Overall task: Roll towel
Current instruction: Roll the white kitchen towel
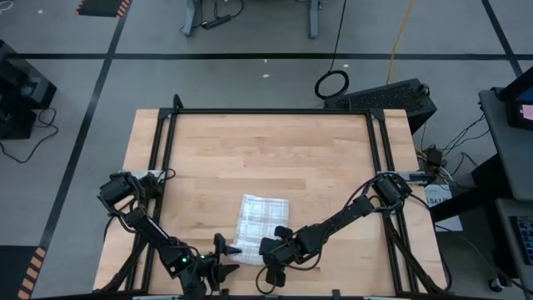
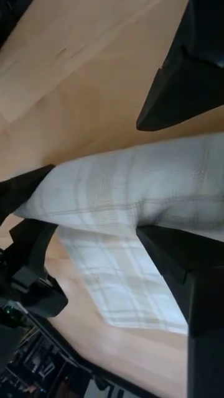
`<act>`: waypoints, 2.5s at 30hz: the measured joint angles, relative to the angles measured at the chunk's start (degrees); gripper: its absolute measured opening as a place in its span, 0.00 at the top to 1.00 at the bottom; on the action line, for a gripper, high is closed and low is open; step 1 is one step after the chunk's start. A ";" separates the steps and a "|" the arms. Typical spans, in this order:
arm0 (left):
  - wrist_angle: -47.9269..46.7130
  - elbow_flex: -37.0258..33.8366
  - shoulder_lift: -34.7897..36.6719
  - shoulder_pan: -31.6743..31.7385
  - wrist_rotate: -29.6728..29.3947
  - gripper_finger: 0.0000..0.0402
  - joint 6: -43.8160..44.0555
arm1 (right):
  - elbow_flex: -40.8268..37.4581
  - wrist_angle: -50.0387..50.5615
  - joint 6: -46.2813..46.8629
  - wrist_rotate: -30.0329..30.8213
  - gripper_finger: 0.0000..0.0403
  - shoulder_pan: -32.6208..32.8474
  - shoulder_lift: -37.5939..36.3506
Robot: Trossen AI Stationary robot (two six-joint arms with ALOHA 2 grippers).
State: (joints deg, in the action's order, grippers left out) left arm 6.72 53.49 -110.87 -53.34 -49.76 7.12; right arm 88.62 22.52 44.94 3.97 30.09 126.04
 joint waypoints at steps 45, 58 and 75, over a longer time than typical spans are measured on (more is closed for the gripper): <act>-5.33 -0.04 4.96 10.61 24.90 0.80 15.73 | -0.28 9.16 -11.40 19.93 0.32 8.31 -7.23; -4.91 0.07 5.81 18.18 38.72 0.79 21.16 | -0.05 7.99 -11.78 38.64 0.33 15.50 -2.80; -5.49 0.11 5.84 21.88 46.02 0.79 25.47 | -0.04 14.14 -16.02 39.78 0.33 14.32 -2.08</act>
State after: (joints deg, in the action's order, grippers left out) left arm 1.23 53.60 -105.03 -31.46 -3.73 32.59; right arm 88.58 36.66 28.92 43.75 44.41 123.96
